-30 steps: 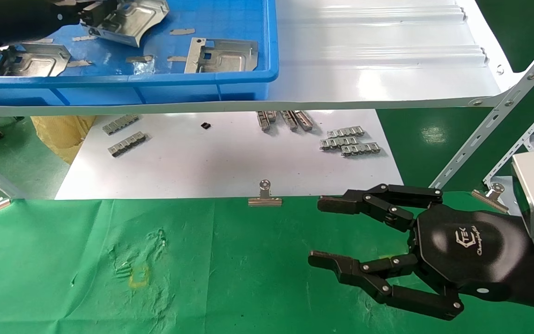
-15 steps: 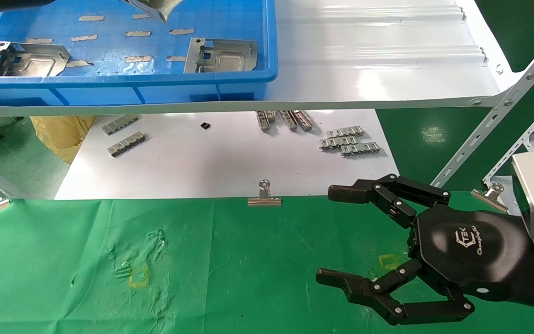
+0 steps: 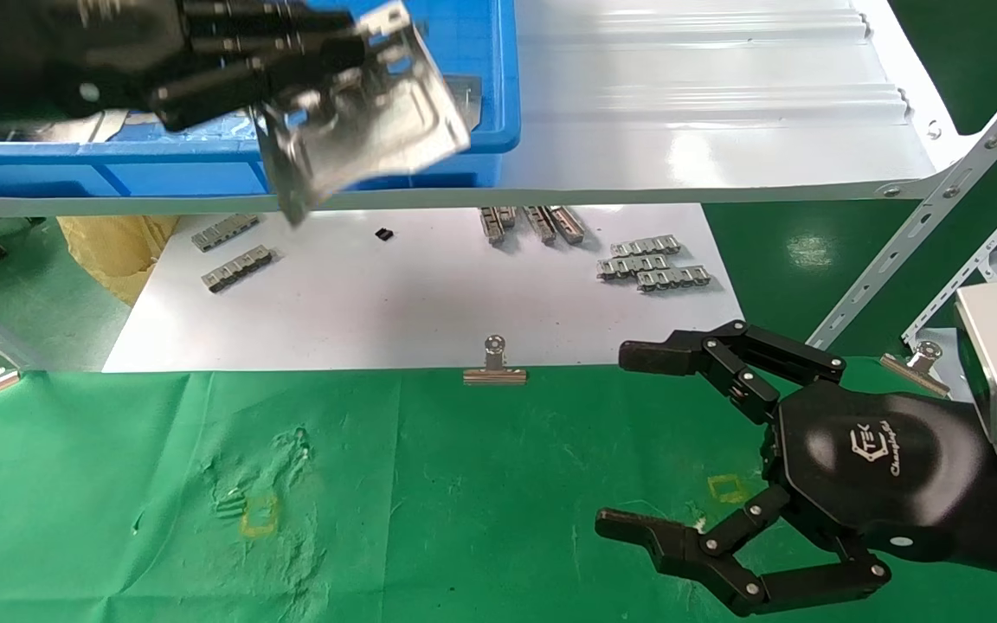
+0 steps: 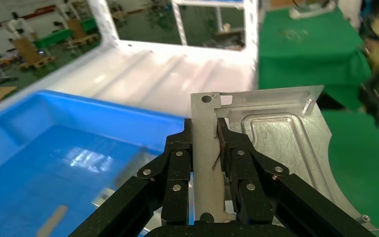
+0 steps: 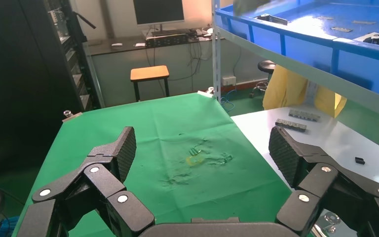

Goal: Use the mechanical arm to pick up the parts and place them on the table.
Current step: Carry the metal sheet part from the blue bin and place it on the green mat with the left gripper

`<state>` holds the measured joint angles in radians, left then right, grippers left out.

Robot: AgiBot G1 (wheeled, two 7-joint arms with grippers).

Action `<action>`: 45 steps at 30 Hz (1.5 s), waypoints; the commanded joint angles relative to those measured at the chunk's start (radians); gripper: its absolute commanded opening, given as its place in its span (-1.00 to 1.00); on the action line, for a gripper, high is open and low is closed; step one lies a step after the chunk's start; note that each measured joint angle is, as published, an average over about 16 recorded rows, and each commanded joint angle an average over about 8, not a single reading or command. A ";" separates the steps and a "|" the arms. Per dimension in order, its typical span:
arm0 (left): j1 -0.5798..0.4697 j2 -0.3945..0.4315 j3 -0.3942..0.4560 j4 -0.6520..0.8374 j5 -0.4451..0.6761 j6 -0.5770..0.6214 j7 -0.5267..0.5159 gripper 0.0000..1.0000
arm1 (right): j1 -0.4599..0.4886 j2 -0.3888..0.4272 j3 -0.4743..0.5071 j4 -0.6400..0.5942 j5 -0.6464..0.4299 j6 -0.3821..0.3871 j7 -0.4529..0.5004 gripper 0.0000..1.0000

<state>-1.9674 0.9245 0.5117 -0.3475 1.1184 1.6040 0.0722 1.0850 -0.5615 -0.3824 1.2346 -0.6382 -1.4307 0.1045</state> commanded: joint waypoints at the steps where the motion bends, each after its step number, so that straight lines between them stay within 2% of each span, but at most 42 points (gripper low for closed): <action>1: 0.036 -0.019 0.011 -0.066 -0.029 0.007 0.002 -1.00 | 0.000 0.000 0.000 0.000 0.000 0.000 0.000 1.00; 7: 0.166 -0.148 0.120 -0.333 -0.153 0.000 0.017 -1.00 | 0.000 0.000 0.000 0.000 0.000 0.000 0.000 1.00; 10: 0.203 -0.201 0.193 -0.417 -0.144 -0.006 0.080 -1.00 | 0.000 0.000 0.000 0.000 0.000 0.000 0.000 1.00; 14: 0.225 -0.244 0.286 -0.459 -0.086 -0.012 0.193 -1.00 | 0.000 0.000 0.000 0.000 0.000 0.000 0.000 1.00; 23: 0.251 -0.246 0.419 -0.350 -0.006 -0.020 0.382 -1.00 | 0.000 0.000 0.000 0.000 0.000 0.000 0.000 1.00; 31: 0.279 -0.217 0.501 -0.256 -0.022 -0.015 0.523 -1.00 | 0.000 0.000 0.000 0.000 0.000 0.000 0.000 1.00; 39: 0.271 -0.179 0.548 -0.111 -0.040 -0.026 0.630 -0.97 | 0.000 0.000 0.000 0.000 0.000 0.000 0.000 1.00; 40: 0.268 -0.173 0.552 -0.092 -0.039 -0.027 0.641 -0.85 | 0.000 0.000 0.000 0.000 0.000 0.000 0.000 1.00; 45: 0.260 -0.137 0.562 0.004 -0.045 -0.038 0.683 0.40 | 0.000 0.000 0.000 0.000 0.000 0.000 0.000 1.00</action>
<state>-1.7067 0.7884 1.0713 -0.3479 1.0745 1.5644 0.7534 1.0850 -0.5615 -0.3824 1.2346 -0.6381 -1.4307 0.1045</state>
